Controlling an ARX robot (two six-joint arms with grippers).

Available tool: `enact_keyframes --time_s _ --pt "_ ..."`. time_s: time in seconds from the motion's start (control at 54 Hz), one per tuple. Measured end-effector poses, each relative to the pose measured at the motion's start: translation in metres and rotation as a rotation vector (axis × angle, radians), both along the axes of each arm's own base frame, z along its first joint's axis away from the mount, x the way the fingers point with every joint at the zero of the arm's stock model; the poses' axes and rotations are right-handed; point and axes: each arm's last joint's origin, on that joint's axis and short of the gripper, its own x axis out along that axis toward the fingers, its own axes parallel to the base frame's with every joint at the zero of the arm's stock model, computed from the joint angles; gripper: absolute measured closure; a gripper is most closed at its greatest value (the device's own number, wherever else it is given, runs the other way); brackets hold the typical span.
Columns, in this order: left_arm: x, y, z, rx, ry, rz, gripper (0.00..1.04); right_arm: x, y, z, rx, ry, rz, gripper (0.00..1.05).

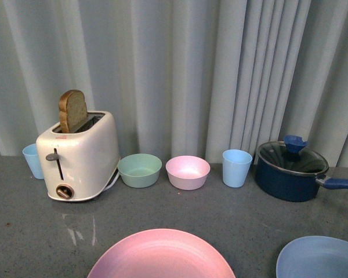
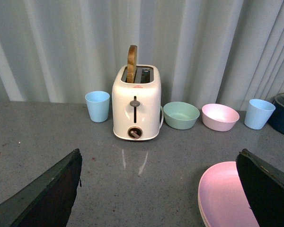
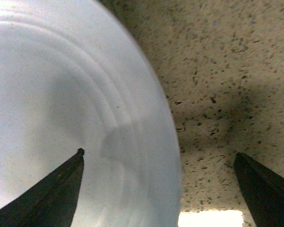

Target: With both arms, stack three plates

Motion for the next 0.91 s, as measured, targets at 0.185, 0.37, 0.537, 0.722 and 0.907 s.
enact_keyframes --time_s 0.185,0.37,0.537,0.722,0.907 --pt "0.0 0.0 0.0 0.0 0.0 0.0 0.07 0.0 0.007 -0.003 0.027 0.016 0.032 0.43" --pt "0.0 0.0 0.0 0.0 0.0 0.0 0.07 -0.003 0.006 -0.005 0.047 0.017 0.033 0.72" --pt "0.0 0.0 0.0 0.0 0.0 0.0 0.07 -0.01 -0.001 -0.002 0.107 0.004 0.007 0.93" --pt "0.0 0.0 0.0 0.0 0.0 0.0 0.07 -0.021 -0.009 0.016 0.142 -0.049 -0.029 1.02" --pt "0.0 0.0 0.0 0.0 0.0 0.0 0.07 -0.034 -0.013 0.052 0.16 -0.12 -0.018 1.02"
